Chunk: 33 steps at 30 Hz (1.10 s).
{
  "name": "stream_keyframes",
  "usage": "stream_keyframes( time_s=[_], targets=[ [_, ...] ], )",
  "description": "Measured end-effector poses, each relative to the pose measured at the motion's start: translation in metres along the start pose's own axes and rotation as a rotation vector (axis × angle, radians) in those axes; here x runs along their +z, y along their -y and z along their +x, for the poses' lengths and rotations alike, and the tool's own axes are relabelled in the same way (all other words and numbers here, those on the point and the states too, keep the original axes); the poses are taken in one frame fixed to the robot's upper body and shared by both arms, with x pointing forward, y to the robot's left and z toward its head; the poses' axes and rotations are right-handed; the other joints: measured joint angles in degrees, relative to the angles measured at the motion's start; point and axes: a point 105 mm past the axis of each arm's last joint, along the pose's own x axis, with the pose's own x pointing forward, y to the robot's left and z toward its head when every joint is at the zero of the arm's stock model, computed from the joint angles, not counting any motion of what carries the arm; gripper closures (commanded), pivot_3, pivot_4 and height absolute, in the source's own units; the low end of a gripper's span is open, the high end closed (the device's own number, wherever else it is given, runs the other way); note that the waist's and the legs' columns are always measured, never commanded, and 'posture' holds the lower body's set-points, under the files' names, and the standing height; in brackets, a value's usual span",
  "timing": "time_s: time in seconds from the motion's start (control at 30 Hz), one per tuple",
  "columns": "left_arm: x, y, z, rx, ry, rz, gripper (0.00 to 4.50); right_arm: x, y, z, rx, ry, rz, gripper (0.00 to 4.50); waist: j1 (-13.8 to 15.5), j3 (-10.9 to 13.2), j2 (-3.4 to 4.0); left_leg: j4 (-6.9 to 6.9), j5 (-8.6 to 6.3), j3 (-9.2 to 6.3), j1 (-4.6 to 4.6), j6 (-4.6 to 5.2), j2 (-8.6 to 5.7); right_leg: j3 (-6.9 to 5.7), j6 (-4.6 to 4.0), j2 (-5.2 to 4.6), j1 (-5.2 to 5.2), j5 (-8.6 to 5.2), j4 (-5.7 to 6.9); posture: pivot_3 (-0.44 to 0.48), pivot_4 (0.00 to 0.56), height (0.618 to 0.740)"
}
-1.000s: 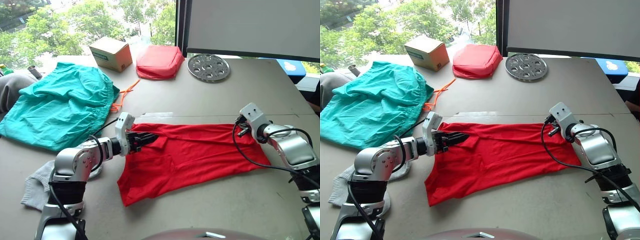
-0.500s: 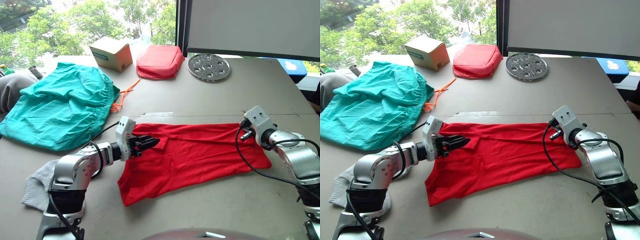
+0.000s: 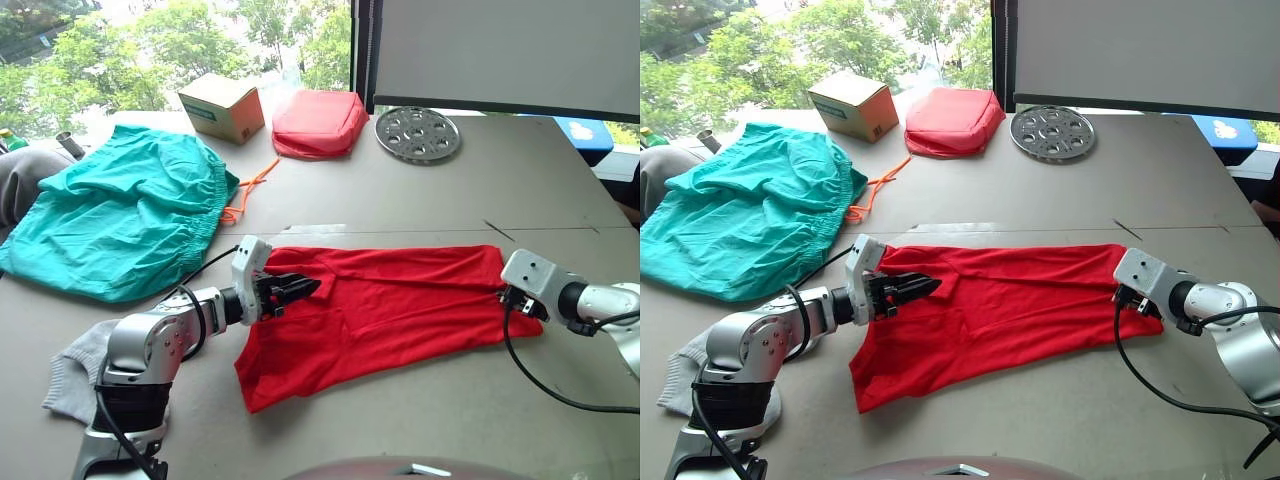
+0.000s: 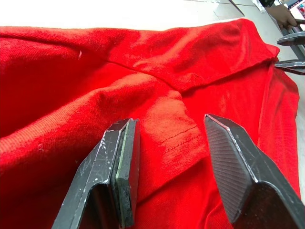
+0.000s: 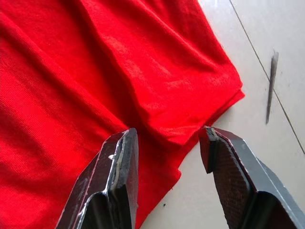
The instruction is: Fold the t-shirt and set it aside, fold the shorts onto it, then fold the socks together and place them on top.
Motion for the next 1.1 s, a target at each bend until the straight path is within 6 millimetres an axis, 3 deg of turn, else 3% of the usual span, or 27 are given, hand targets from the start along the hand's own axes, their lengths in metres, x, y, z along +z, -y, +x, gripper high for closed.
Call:
stream_keyframes(
  time_s=[0.27, 0.37, 0.47, 0.6, 0.73, 0.97, 1.03, 1.1],
  targets=[
    [-0.001, 0.0, -0.001, 0.0, 0.002, 0.001, 2.12, 0.002, 0.01, 0.01, -0.033, 0.001, -0.132, 2.31, -0.05, 0.0, 0.0, 0.0, 0.0, 0.01, 0.01, 0.0, 0.0, 0.01, -0.03, 0.0, 0.0, 0.02, 0.01, 0.0, 0.15, 0.739],
    [-0.002, -0.002, -0.002, 0.006, 0.002, 0.004, 2.12, 0.0, 0.014, 0.011, -0.038, -0.008, -0.15, 3.07, -0.05, 0.0, 0.0, 0.0, 0.0, 0.02, 0.02, 0.0, 0.0, 0.01, -0.04, 0.0, 0.0, 0.02, 0.01, 0.0, 0.15, 0.739],
    [-0.003, -0.003, -0.002, 0.015, 0.001, 0.009, 2.12, -0.002, 0.014, 0.011, -0.03, -0.013, -0.169, 4.47, -0.05, -0.01, 0.0, 0.0, 0.0, 0.02, 0.02, 0.0, 0.0, 0.01, -0.04, 0.0, 0.0, 0.03, 0.01, 0.0, 0.15, 0.739],
    [-0.004, -0.004, -0.002, 0.023, 0.0, 0.014, 2.12, 0.001, 0.02, 0.011, -0.04, -0.01, -0.196, 4.47, -0.08, -0.02, 0.03, 0.0, 0.0, 0.05, 0.05, 0.0, 0.0, 0.03, -0.04, 0.0, 0.02, 0.03, 0.02, 0.0, 0.15, 0.739],
    [-0.004, -0.004, -0.001, 0.028, 0.005, 0.012, 2.12, 0.018, 0.043, 0.013, -0.123, 0.03, -0.229, 4.47, -0.09, -0.05, 0.05, 0.0, 0.0, 0.06, 0.09, 0.0, 0.0, 0.04, -0.04, 0.0, 0.04, 0.03, 0.02, 0.0, 0.15, 0.739],
    [-0.002, -0.003, 0.004, 0.037, 0.035, 0.0, 2.12, 0.063, 0.091, 0.021, -0.352, 0.157, -0.284, 4.47, 0.14, -0.04, 0.06, 0.0, 0.02, 0.02, 0.02, -0.02, -0.05, -0.01, -0.24, 0.01, 0.06, 0.14, 0.01, 0.0, 0.15, 0.739],
    [-0.002, -0.003, 0.004, 0.04, 0.034, 0.0, 2.12, 0.061, 0.094, 0.023, -0.368, 0.156, -0.294, 4.47, 0.12, -0.04, 0.06, 0.0, 0.02, 0.04, 0.02, -0.02, -0.06, -0.01, -0.24, 0.01, 0.11, 0.14, 0.02, 0.0, 0.15, 0.739],
    [-0.002, -0.002, 0.004, 0.048, 0.034, 0.0, 2.12, 0.04, 0.081, 0.027, -0.308, 0.11, -0.28, 4.47, 0.2, -0.06, 0.03, 0.0, 0.02, 0.02, 0.02, -0.02, -0.05, -0.02, -0.24, 0.01, 0.13, 0.14, 0.02, 0.0, 0.15, 0.739]
  ],
)
